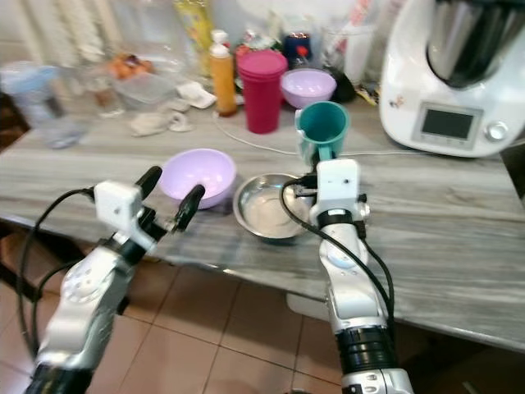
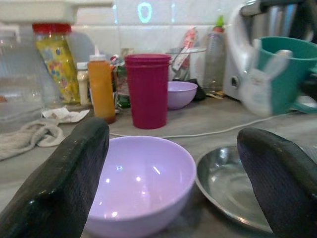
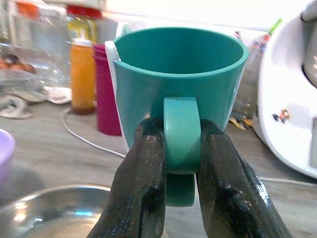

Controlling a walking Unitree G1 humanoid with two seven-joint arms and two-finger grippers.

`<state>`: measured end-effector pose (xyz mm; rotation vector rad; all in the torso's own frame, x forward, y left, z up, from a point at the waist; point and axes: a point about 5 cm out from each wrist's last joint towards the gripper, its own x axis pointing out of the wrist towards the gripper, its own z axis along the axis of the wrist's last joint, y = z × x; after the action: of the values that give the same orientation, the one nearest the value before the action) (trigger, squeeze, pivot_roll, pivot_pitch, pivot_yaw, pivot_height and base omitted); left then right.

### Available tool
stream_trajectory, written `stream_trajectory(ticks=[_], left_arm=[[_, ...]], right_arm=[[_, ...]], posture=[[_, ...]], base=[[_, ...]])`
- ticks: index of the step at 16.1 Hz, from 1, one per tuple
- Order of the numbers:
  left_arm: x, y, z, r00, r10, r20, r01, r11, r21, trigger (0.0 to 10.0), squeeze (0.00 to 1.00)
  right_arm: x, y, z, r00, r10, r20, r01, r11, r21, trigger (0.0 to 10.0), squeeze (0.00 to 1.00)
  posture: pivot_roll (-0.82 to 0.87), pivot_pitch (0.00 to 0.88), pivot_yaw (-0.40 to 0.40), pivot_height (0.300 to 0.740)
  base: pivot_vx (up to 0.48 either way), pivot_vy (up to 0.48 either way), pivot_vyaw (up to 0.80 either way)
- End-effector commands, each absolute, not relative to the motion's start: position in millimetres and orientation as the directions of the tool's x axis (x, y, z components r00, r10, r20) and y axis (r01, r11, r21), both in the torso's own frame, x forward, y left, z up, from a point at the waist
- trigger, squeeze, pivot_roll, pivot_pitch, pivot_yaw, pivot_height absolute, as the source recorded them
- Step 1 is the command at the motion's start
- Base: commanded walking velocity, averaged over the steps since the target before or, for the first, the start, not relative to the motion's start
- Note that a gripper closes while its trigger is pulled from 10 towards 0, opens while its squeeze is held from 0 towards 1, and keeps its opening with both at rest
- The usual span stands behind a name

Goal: Setting the table

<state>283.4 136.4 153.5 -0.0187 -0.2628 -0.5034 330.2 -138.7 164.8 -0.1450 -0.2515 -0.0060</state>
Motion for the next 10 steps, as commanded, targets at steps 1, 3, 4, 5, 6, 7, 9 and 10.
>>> stream_trajectory(ticks=[1,3,4,5,6,7,9,10], left_arm=[[276.6,130.8,157.3,0.802,-0.542,0.251,0.547,0.835,0.054,10.0,0.00],[263.5,129.7,158.5,0.735,-0.639,0.226,0.651,0.759,0.029,10.0,0.00],[261.8,129.5,159.3,0.723,-0.655,0.221,0.667,0.745,0.027,10.0,0.00],[257.8,129.1,159.0,0.689,-0.698,0.194,0.707,0.706,0.033,10.0,0.00],[255.3,131.0,157.1,0.664,-0.730,0.162,0.735,0.677,0.038,10.0,0.00],[255.0,132.6,155.9,0.657,-0.740,0.143,0.743,0.668,0.043,10.0,0.00],[251.1,130.5,151.6,0.607,-0.790,0.091,0.791,0.611,0.027,10.0,0.00],[249.6,129.0,150.8,0.593,-0.801,0.085,0.802,0.596,0.021,10.0,0.00]], right_arm=[[332.3,-144.2,173.8,0.963,-0.004,0.268,0.043,0.989,-0.140,10.0,0.00],[335.4,-152.7,175.4,0.966,-0.020,0.259,0.060,0.987,-0.148,10.0,0.00],[336.2,-154.6,176.2,0.966,-0.024,0.259,0.064,0.987,-0.150,10.0,0.00],[339.5,-160.6,178.9,0.966,-0.033,0.258,0.077,0.984,-0.161,10.0,0.00],[345.4,-168.5,181.5,0.969,-0.039,0.244,0.080,0.984,-0.160,10.0,0.00],[347.9,-171.9,184.0,0.968,-0.039,0.248,0.072,0.989,-0.126,10.0,0.00],[357.0,-179.3,182.9,0.979,-0.021,0.205,0.039,0.996,-0.083,10.0,0.00],[359.2,-179.8,181.2,0.981,-0.015,0.193,0.031,0.996,-0.081,10.0,0.00]], posture=[[-0.08,0.096,0.029,0.740],[-0.08,0.096,0.029,0.740],[-0.08,0.109,0.024,0.740],[-0.08,0.109,0.024,0.740],[-0.08,0.111,0.026,0.740],[-0.08,0.112,0.028,0.740],[-0.08,0.116,0.037,0.740],[-0.09,0.122,0.040,0.740]], base=[[0.000,0.000,0.00],[0.000,0.000,0.00],[0.000,0.000,0.00],[0.000,0.000,0.00],[0.000,0.000,0.00],[0.000,0.000,0.00],[0.000,0.000,0.00],[0.000,0.000,0.00]])
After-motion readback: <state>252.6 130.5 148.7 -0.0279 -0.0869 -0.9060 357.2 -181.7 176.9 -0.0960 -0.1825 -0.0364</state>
